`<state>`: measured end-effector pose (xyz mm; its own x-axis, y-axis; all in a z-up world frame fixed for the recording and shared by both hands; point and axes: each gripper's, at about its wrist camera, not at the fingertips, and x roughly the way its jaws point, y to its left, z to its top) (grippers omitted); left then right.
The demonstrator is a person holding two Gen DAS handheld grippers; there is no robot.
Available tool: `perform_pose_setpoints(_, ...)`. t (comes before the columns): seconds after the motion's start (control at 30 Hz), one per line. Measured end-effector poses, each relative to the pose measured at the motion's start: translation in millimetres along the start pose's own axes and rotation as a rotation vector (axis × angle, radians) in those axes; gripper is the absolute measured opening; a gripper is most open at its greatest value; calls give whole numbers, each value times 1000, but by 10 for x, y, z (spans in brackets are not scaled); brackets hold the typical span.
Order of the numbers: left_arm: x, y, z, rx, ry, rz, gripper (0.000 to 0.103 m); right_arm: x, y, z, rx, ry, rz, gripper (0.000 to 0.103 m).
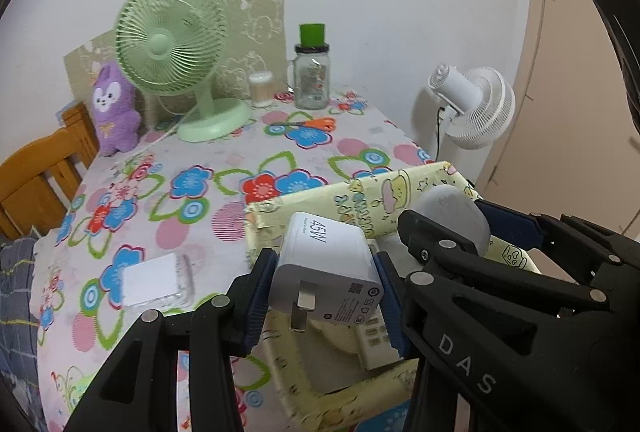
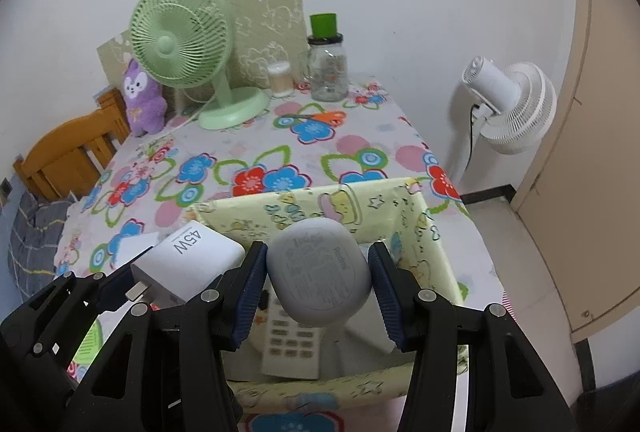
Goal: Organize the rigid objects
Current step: 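Carry the puck and rectangular charger over the yellow box with both grippers, then lower the puck and rectangular charger into the yellow box with both grippers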
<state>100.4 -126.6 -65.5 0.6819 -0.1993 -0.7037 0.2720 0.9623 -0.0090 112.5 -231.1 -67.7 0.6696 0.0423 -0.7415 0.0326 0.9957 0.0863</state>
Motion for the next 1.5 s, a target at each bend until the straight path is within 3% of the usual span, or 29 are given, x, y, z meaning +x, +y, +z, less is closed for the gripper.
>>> perform_pose_setpoints(0.43, 474, -204, 14, 19, 133, -68, 51, 356, -261, -41, 23, 84, 9, 55)
perform_pose_setpoints(0.8, 553, -252, 47, 37, 145, -19, 52, 483, -315, -3, 1, 98, 31, 55)
perform_pose_setpoints(0.93, 563, -245, 54, 28, 160, -33, 67, 484, -325, 1, 3, 94, 34, 55)
perform_pose_setpoints(1.03, 560, -247, 52, 25, 162, -37, 69, 487, -328, 0, 2, 93, 34, 55)
perform_pose_setpoints(1.17, 527, -265, 39, 39, 160, -38, 80, 482, -322, -4, 1, 96, 34, 55)
perform_pose_setpoints(1.37, 397, -243, -8, 70, 132, 17, 86, 462, -235, -28, -7, 97, 63, 55)
perform_pose_setpoints(1.5, 384, -213, -1, 81, 140, -14, 87, 460, -190, -22, -23, 98, 90, 56)
